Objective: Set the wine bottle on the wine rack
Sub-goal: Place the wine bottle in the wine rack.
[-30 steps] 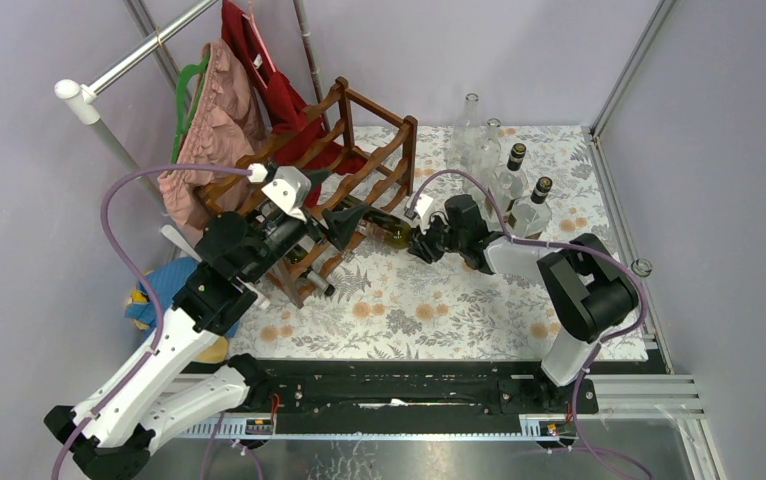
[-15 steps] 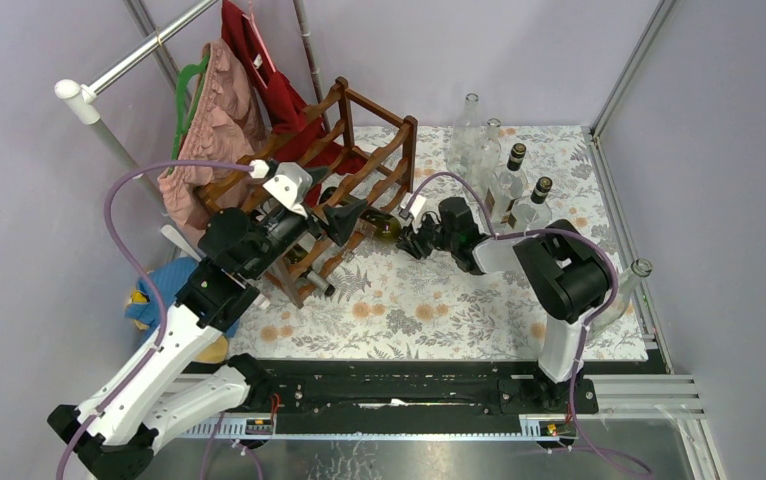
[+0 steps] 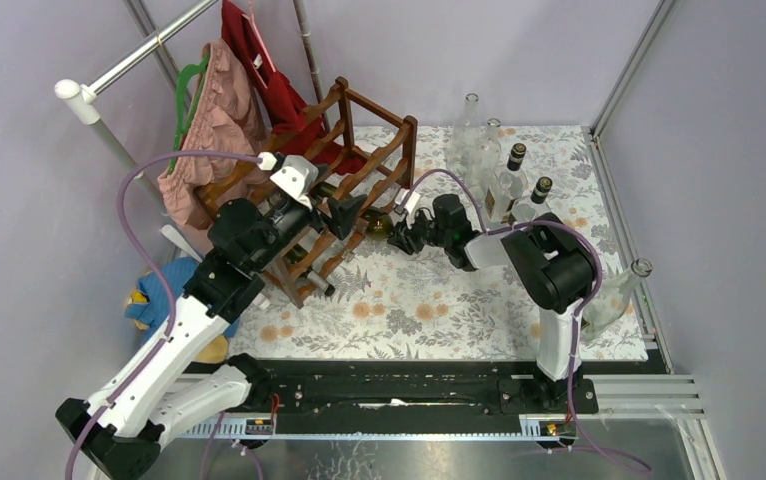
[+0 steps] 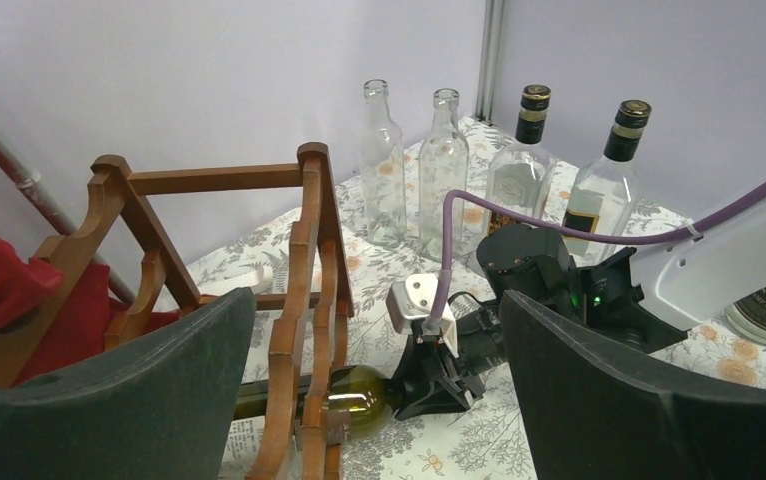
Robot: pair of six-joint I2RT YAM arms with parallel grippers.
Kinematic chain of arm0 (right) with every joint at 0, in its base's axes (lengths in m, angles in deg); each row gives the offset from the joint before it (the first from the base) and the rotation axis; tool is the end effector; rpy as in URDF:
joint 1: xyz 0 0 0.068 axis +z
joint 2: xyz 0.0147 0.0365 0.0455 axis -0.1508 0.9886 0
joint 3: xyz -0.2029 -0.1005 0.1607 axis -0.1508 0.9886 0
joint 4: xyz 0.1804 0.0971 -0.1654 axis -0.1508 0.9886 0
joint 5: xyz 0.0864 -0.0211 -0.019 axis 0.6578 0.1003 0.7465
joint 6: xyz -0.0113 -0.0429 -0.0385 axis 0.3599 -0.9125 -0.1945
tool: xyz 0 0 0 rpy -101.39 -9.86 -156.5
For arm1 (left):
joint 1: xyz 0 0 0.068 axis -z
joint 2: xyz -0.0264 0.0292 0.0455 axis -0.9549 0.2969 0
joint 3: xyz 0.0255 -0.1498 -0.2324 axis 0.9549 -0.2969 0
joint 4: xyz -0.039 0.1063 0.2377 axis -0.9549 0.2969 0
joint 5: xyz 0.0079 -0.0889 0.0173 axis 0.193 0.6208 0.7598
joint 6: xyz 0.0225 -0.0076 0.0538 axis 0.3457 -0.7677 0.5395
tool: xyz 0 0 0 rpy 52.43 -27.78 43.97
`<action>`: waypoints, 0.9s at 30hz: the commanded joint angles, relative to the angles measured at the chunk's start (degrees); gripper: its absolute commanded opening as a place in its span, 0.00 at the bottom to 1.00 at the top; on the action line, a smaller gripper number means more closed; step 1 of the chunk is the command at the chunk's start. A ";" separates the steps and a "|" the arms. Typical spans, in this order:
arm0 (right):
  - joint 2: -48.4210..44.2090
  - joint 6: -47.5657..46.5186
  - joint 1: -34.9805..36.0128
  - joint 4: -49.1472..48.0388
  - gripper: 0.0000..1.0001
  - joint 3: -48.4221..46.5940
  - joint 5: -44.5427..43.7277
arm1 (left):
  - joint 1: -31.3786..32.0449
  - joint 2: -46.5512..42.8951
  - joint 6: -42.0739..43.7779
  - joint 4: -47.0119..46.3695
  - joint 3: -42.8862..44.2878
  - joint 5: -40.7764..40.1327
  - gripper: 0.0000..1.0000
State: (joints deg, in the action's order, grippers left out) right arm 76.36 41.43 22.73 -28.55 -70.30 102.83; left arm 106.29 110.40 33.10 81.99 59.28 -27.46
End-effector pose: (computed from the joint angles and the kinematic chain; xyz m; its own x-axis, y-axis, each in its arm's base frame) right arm 0.3343 0.2289 0.1397 -0.0009 -0.3176 -0.9482 -0.8980 0.4175 -0.1390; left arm 0.1695 -0.1182 0.4135 0.1170 -0.0311 -0.9926 0.6385 0.7679 0.0512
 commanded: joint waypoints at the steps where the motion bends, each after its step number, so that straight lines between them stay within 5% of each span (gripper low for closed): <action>1: -0.36 2.17 0.21 -11.89 0.00 -4.04 0.79 | -1.32 0.10 -0.39 -4.47 -0.49 0.48 0.99; 27: 7.20 8.62 0.95 -12.99 0.00 -14.35 0.10 | -4.51 0.73 -0.75 -4.73 -0.75 2.48 0.99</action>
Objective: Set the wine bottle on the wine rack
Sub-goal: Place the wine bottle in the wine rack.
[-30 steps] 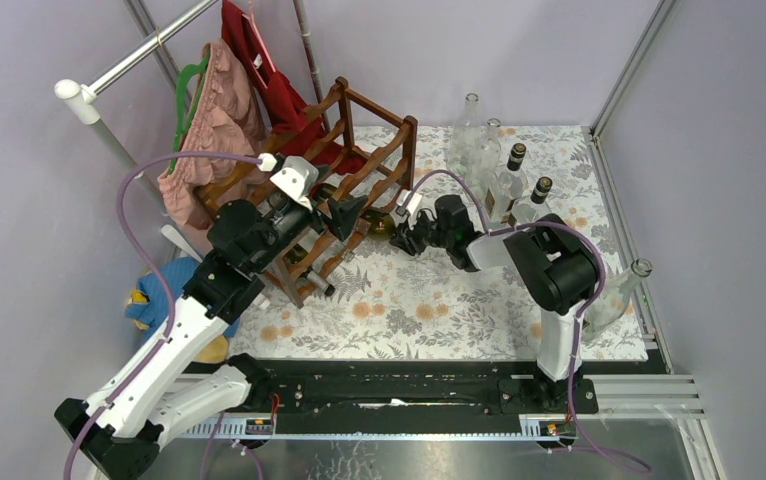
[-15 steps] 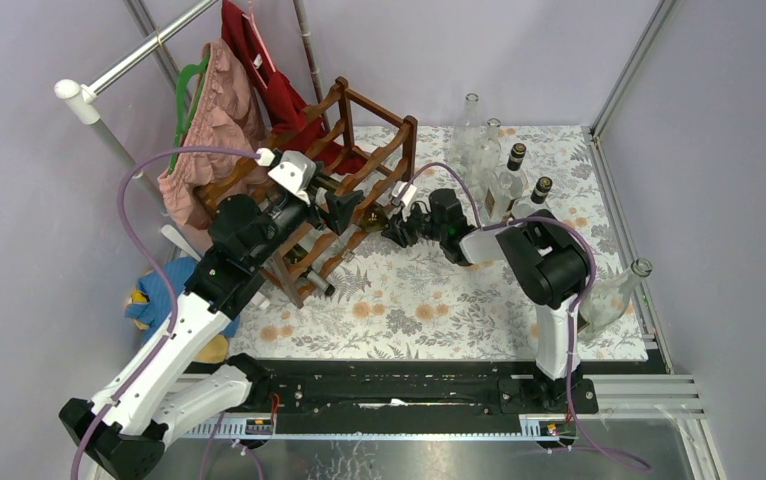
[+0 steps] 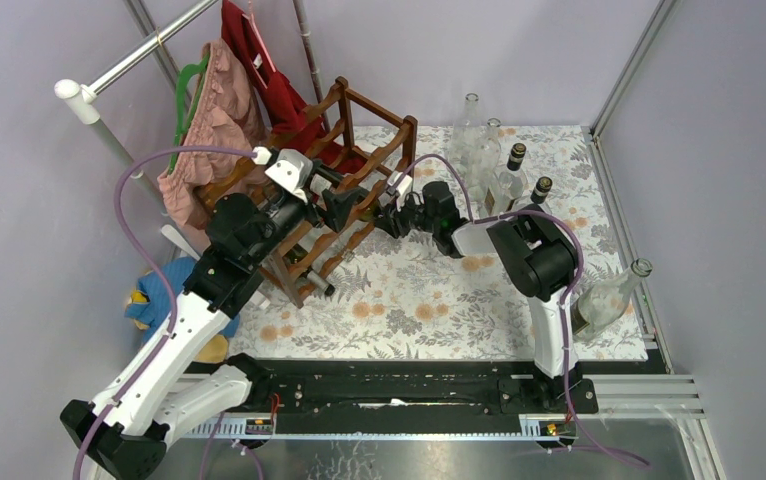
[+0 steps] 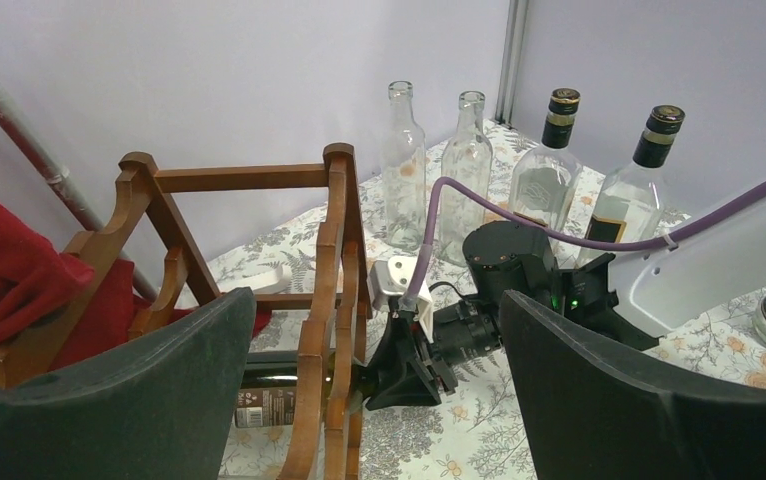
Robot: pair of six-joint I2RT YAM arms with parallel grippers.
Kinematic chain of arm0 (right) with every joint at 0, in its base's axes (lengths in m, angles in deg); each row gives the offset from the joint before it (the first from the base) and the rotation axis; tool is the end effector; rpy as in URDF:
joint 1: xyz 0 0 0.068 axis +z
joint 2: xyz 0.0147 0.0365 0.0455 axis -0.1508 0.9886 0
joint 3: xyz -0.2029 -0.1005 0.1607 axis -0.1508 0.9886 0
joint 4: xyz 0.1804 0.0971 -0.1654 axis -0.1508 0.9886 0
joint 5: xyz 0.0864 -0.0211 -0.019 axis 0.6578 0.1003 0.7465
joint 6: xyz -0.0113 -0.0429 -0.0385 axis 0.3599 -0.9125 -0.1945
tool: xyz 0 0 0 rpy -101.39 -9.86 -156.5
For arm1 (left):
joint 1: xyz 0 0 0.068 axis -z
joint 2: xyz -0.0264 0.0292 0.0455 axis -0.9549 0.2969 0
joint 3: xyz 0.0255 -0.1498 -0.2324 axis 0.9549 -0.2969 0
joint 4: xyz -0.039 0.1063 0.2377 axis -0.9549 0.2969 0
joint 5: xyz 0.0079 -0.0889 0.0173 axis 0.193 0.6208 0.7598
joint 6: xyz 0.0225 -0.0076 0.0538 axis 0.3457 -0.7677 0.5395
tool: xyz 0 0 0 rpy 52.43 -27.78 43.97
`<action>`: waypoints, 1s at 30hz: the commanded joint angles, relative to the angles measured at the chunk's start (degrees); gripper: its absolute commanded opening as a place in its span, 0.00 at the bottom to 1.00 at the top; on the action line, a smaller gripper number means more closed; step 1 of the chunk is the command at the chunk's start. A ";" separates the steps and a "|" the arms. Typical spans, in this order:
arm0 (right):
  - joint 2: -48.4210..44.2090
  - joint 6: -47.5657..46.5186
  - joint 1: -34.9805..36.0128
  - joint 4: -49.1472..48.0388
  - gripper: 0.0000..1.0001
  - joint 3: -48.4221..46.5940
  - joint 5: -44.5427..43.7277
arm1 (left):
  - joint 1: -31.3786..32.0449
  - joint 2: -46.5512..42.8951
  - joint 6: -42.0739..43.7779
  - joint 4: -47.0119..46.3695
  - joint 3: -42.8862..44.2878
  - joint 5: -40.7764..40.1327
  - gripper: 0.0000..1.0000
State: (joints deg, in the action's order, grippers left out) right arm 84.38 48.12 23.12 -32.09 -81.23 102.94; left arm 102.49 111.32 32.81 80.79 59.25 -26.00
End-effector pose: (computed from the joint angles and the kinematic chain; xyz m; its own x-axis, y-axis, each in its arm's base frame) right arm 0.3718 0.2555 0.1437 -0.0108 -0.2097 -0.9777 -0.8902 0.4473 -0.0861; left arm 0.1802 -0.1099 0.4127 0.1203 -0.0300 -0.9923 0.6068 0.7933 0.0496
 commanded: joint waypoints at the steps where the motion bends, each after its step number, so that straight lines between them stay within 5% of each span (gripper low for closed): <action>1: -0.80 2.23 0.86 -9.68 0.00 -3.28 -0.27 | -0.81 -0.16 -0.53 -3.59 -0.73 1.12 0.99; 17: -3.04 1.46 3.01 0.86 0.00 -5.05 -4.12 | -1.46 -0.46 -1.03 -3.75 -0.81 1.84 0.99; 30: -4.41 5.17 2.97 -8.37 0.00 -1.49 -1.98 | -1.70 -0.60 -1.09 -3.84 -0.80 1.93 0.99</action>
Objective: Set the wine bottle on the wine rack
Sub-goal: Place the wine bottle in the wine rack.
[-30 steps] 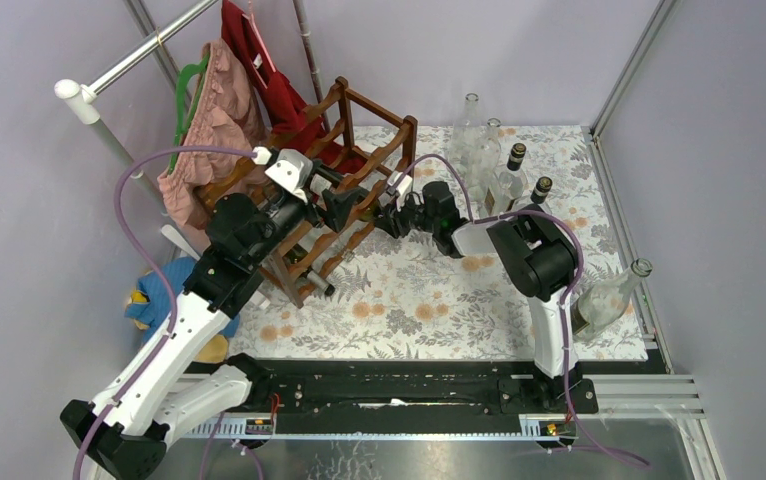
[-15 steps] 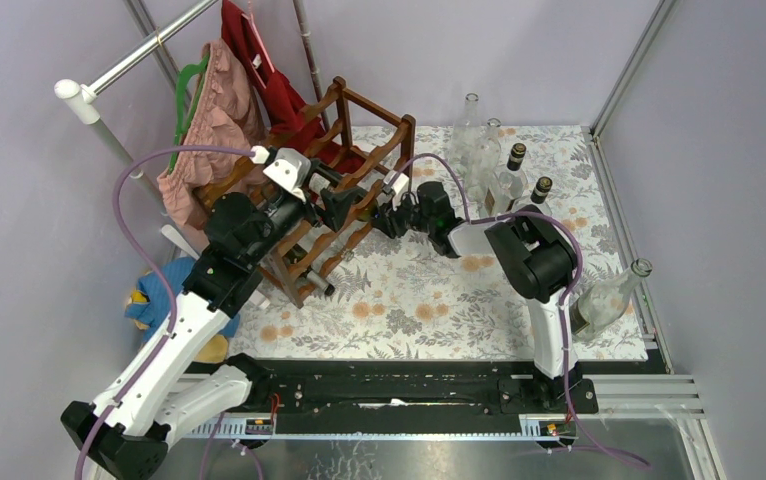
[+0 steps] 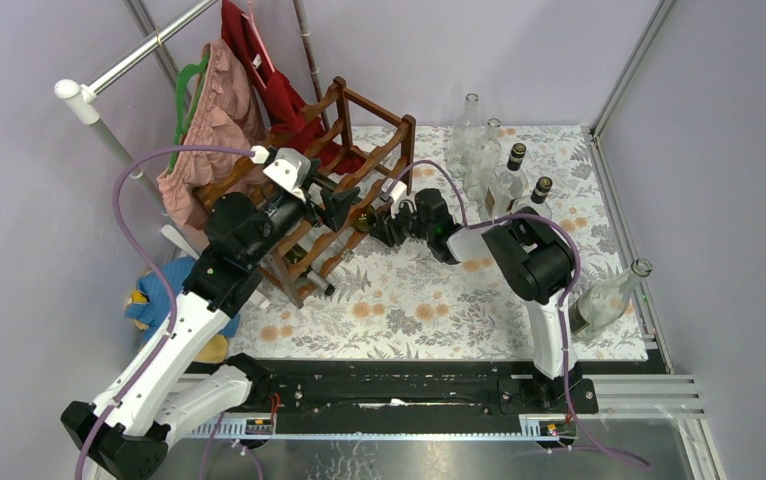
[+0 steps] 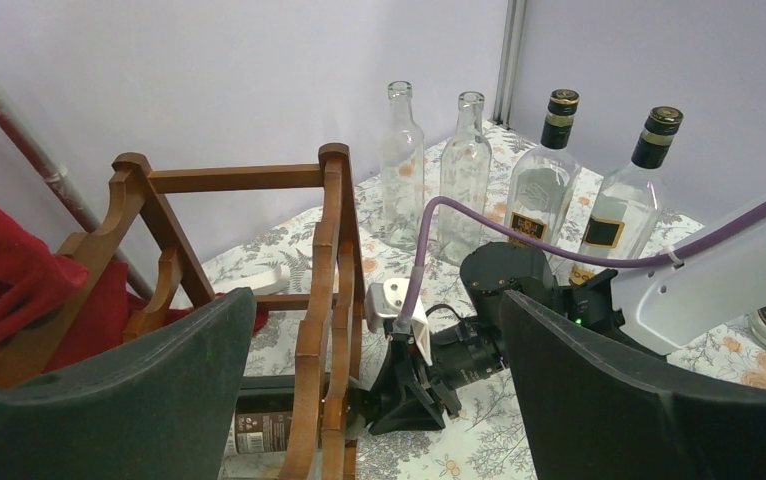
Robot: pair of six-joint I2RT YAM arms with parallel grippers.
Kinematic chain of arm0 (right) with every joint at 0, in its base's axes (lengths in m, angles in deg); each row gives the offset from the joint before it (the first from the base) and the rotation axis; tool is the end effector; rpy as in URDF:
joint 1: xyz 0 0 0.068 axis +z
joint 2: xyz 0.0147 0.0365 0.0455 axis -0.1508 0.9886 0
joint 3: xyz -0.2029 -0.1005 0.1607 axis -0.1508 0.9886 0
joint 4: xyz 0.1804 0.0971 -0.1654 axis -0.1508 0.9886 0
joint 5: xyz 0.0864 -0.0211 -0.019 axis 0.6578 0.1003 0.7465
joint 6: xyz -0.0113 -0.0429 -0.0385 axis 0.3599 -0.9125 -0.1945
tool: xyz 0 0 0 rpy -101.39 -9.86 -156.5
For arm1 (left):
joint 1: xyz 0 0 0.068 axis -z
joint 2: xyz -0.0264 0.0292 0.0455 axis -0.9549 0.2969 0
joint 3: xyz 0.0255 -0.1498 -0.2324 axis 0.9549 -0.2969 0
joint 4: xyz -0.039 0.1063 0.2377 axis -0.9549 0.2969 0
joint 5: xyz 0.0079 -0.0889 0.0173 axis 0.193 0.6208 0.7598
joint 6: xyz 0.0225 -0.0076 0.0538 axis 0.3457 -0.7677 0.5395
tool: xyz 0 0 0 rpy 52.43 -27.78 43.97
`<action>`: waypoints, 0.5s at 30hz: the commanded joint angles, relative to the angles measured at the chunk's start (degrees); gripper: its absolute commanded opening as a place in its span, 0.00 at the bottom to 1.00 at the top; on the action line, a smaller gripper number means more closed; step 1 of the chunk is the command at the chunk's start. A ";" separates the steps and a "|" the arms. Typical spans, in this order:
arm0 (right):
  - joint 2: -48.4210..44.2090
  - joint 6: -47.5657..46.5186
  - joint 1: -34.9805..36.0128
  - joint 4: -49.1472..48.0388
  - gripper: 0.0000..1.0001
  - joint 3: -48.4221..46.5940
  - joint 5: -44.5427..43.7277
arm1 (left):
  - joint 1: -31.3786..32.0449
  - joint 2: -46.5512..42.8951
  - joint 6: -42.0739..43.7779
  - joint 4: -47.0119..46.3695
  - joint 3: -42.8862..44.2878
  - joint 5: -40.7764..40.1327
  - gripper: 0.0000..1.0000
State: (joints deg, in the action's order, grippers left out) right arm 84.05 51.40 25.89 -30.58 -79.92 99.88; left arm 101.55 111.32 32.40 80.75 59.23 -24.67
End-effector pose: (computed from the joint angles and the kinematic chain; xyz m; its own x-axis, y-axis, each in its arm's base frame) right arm 0.3565 0.2690 0.1364 -0.0910 -0.2173 -0.9718 -0.8873 0.4608 -0.0199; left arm 0.1814 -0.1077 0.4127 0.1173 -0.0343 -0.9925 0.6129 0.7889 0.0451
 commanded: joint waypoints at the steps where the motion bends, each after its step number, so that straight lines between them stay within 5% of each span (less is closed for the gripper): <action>1: -3.95 2.21 0.21 -9.65 0.00 -3.12 0.96 | -0.79 -0.60 -0.66 -3.79 -0.77 0.59 0.99; 15: -2.84 7.85 0.15 -10.89 0.00 -5.15 1.14 | -1.60 -0.11 -1.28 -4.03 -0.71 1.51 0.99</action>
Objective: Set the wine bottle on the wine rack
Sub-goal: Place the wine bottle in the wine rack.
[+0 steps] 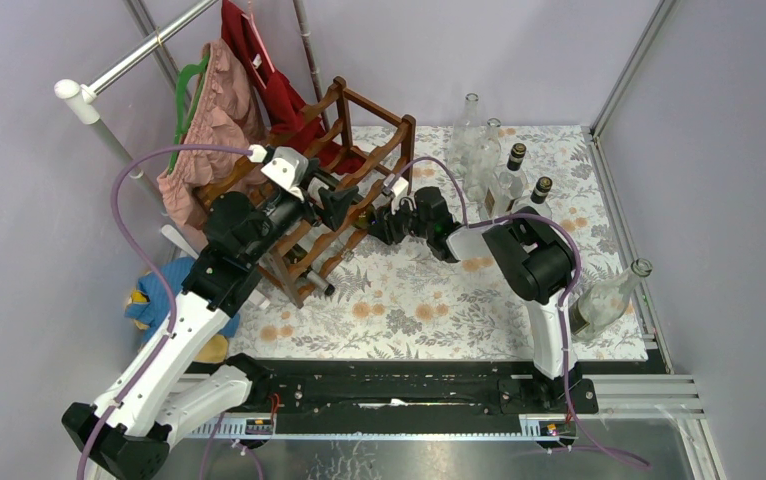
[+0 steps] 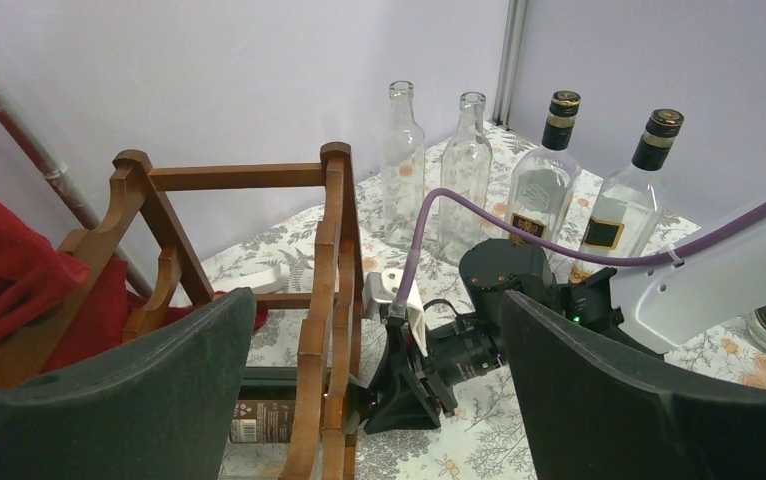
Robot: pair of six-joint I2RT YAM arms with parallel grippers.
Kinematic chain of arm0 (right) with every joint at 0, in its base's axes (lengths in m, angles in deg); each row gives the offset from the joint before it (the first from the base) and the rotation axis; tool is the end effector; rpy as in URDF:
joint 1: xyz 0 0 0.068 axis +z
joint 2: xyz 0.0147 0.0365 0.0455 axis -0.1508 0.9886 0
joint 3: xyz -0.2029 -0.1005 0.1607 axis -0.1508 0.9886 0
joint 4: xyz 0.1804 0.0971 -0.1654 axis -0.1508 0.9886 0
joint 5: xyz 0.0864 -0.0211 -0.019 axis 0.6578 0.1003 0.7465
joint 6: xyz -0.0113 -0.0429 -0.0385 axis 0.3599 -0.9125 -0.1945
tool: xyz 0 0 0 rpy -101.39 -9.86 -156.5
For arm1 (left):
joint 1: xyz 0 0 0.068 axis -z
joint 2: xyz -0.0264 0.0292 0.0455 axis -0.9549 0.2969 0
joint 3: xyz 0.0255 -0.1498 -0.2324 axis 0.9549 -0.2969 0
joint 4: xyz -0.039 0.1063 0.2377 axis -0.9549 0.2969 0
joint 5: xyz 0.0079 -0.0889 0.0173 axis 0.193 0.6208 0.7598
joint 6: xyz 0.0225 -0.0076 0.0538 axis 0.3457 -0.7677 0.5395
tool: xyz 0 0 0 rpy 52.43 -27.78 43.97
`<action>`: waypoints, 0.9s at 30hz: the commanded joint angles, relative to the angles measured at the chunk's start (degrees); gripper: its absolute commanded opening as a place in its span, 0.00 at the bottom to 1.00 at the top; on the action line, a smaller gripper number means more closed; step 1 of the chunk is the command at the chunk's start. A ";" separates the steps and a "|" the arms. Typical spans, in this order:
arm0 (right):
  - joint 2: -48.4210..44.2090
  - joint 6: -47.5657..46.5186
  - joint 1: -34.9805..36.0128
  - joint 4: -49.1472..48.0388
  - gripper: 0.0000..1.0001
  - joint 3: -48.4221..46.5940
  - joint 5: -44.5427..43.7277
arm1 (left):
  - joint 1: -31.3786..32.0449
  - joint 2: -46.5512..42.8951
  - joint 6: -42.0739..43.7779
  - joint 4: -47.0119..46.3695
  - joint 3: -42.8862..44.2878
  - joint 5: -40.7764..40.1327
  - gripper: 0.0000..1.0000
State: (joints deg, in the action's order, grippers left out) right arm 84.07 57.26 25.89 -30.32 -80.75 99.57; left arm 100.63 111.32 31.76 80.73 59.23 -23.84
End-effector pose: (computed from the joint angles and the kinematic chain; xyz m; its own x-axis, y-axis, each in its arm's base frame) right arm 0.3590 0.2705 0.1400 -0.1736 -0.1640 -0.9711 -0.8715 0.4848 0.0739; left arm 0.1828 -0.1052 0.4127 0.1116 -0.0416 -0.9929 0.6128 0.7894 0.0358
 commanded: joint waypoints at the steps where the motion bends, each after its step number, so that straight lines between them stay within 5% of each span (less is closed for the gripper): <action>1: -2.70 2.00 0.15 -11.46 0.00 -4.39 1.37 | -0.72 -0.08 -0.73 -4.05 -0.71 0.67 0.99; 27: -0.19 -0.64 3.16 -9.58 0.00 -7.42 -6.88 | -1.66 0.01 -0.81 -4.20 -0.72 1.49 0.99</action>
State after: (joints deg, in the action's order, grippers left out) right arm 84.95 58.33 28.67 -32.09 -81.84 95.35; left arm 99.62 111.34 31.46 80.36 59.23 -22.74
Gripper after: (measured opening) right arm 0.401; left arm 0.987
